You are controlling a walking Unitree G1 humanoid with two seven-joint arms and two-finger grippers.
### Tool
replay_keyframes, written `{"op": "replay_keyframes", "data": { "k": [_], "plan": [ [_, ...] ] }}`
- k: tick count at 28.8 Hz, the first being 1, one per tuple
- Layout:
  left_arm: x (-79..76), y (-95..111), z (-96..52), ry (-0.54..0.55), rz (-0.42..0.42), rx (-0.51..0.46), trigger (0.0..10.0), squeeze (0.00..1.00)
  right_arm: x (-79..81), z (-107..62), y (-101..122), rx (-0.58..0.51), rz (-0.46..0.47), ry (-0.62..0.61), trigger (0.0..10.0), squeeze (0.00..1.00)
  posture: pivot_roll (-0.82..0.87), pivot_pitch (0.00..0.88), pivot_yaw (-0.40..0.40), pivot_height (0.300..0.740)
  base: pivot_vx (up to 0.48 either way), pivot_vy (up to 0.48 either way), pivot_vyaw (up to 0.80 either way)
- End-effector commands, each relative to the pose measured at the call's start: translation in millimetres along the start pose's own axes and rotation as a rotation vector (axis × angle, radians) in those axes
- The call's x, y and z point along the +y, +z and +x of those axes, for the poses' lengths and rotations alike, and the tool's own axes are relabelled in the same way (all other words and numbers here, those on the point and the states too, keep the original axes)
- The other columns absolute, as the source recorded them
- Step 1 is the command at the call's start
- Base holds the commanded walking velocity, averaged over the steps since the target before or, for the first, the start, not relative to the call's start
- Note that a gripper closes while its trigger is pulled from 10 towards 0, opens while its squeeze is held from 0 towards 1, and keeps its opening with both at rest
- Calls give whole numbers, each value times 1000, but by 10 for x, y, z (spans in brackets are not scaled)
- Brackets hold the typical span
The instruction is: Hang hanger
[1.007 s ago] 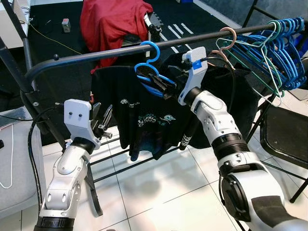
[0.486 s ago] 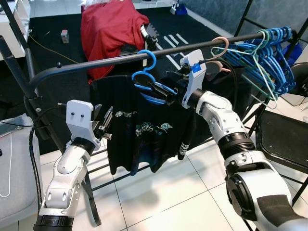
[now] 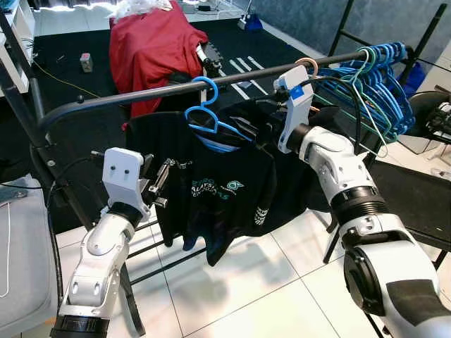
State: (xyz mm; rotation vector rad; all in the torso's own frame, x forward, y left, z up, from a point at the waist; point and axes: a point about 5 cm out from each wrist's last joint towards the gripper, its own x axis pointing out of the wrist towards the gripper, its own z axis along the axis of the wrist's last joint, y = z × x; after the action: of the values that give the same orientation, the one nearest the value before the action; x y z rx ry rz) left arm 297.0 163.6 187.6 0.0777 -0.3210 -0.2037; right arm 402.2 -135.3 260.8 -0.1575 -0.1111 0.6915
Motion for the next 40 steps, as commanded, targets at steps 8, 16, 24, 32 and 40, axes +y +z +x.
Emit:
{"op": "replay_keyframes", "data": {
  "k": [8, 16, 24, 32, 40],
  "plan": [
    [14, -88, 0, -5, 20, 54, 10000, 0, -9, -38, -104, 86, 36, 140, 10000, 0, -52, 72, -45, 740, 0, 0, 0],
    [33, -99, -4, 2, 34, 68, 10000, 0, 3, -7, -73, 69, 27, 163, 10000, 0, -42, 80, -44, 740, 0, 0, 0],
    [94, -60, -71, 20, 35, 71, 10000, 0, 2, 51, 114, 13, -37, 186, 10000, 0, -26, 121, -55, 740, 0, 0, 0],
    [73, -77, -119, 8, 32, 91, 10000, 0, -45, 4, 98, 25, -70, 181, 10000, 0, -23, 145, -39, 740, 0, 0, 0],
    [63, -74, -101, -8, 37, 96, 10000, 0, -174, -83, -11, 91, -124, 94, 10000, 0, -16, 144, -36, 740, 0, 0, 0]
  ]
}}
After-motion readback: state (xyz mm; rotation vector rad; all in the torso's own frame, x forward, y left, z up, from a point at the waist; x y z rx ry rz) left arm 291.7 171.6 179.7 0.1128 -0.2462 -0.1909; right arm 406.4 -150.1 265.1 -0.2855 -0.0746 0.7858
